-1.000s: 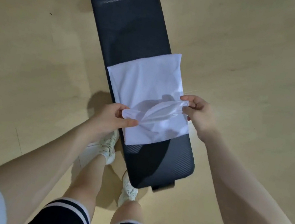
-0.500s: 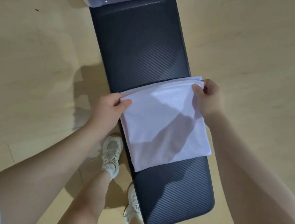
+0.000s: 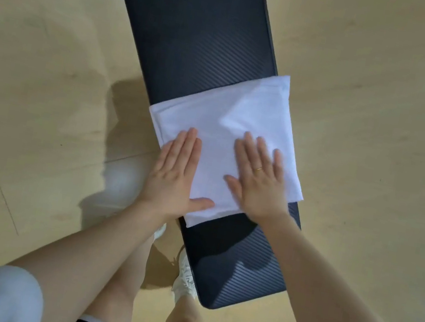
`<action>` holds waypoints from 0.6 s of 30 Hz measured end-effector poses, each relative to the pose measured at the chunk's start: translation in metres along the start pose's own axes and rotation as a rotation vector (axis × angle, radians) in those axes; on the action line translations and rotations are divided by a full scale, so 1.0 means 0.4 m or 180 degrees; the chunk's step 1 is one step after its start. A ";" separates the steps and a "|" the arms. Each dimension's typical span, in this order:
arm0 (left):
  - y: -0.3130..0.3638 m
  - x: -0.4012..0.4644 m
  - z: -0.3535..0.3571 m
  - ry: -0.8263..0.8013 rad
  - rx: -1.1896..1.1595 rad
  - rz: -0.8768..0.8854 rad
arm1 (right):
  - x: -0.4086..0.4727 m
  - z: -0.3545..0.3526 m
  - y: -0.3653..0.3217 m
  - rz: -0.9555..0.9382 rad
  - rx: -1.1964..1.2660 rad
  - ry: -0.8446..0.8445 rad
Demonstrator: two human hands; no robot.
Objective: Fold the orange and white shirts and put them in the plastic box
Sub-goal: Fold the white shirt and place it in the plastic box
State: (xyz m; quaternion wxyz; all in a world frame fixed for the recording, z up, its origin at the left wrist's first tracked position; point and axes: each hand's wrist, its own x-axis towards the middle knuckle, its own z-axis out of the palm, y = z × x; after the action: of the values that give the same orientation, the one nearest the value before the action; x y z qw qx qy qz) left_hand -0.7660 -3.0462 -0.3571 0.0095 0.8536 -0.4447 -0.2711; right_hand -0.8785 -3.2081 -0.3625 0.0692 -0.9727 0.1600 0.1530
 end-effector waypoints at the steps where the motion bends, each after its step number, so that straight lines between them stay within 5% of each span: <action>1: -0.004 -0.007 0.008 -0.0022 -0.0005 -0.0066 | -0.009 0.001 0.030 0.0221 -0.0010 -0.0127; 7: 0.035 -0.081 -0.001 0.0119 -0.0855 -0.0673 | -0.091 -0.055 0.119 0.1161 0.0801 -0.0665; 12: 0.141 -0.162 0.001 0.0308 -0.2864 -0.2468 | -0.144 -0.075 0.073 0.2447 0.2258 -0.0008; 15: 0.189 -0.177 0.021 0.0436 -0.3770 -0.2982 | -0.139 -0.070 0.055 0.3071 0.2827 0.0100; 18: 0.215 -0.164 0.027 0.0640 -0.3858 -0.3334 | -0.135 -0.057 0.058 0.3235 0.2992 0.0142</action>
State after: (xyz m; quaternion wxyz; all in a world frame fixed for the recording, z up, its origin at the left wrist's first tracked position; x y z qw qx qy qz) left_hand -0.8657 -3.0457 -0.3143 0.3825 0.8179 0.2405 -0.3563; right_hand -0.9284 -3.2184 -0.3256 0.3997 -0.6469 0.6465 0.0609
